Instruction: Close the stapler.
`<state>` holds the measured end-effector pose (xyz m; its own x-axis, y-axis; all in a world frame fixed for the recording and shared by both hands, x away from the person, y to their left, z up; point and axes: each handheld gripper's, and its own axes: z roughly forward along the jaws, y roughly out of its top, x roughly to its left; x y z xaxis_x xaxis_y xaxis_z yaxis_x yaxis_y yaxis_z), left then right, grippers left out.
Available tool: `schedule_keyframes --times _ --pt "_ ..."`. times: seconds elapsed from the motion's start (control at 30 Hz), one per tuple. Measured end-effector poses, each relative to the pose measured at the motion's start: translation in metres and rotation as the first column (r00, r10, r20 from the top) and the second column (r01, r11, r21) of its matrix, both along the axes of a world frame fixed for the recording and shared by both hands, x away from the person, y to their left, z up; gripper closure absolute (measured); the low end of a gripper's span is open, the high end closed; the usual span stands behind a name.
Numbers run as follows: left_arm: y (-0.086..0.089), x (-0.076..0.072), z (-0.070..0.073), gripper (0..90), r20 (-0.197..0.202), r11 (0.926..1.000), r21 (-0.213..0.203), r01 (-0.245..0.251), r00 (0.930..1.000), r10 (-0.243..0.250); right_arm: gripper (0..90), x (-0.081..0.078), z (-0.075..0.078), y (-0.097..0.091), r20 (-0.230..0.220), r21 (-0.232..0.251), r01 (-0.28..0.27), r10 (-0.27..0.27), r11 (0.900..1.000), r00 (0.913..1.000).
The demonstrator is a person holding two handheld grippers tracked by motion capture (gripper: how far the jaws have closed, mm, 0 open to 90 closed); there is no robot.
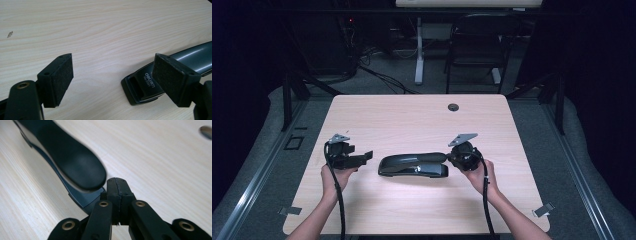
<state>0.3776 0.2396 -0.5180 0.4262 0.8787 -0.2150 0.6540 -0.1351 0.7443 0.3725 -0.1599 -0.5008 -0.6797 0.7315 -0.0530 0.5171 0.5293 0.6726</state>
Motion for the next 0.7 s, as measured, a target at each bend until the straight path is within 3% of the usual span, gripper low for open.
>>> schedule_keyframes --times 0.17,0.3,0.7 --pt "0.001 0.001 0.000 15.9 -0.004 1.0000 0.007 0.001 1.0000 -0.001 90.0 -0.006 0.022 -0.005 0.041 0.062 -0.006 0.004 0.9980 0.9991" --pt "0.001 0.002 -0.002 15.2 -0.011 1.0000 0.008 0.003 0.9999 -0.002 90.0 -0.012 0.031 0.002 0.059 0.068 -0.052 0.048 0.9963 0.9971" --pt "0.003 0.003 -0.003 13.7 -0.010 0.9999 0.006 -0.008 0.9999 0.009 90.0 -0.009 0.022 0.013 0.012 0.037 -0.070 0.070 0.9969 0.9975"
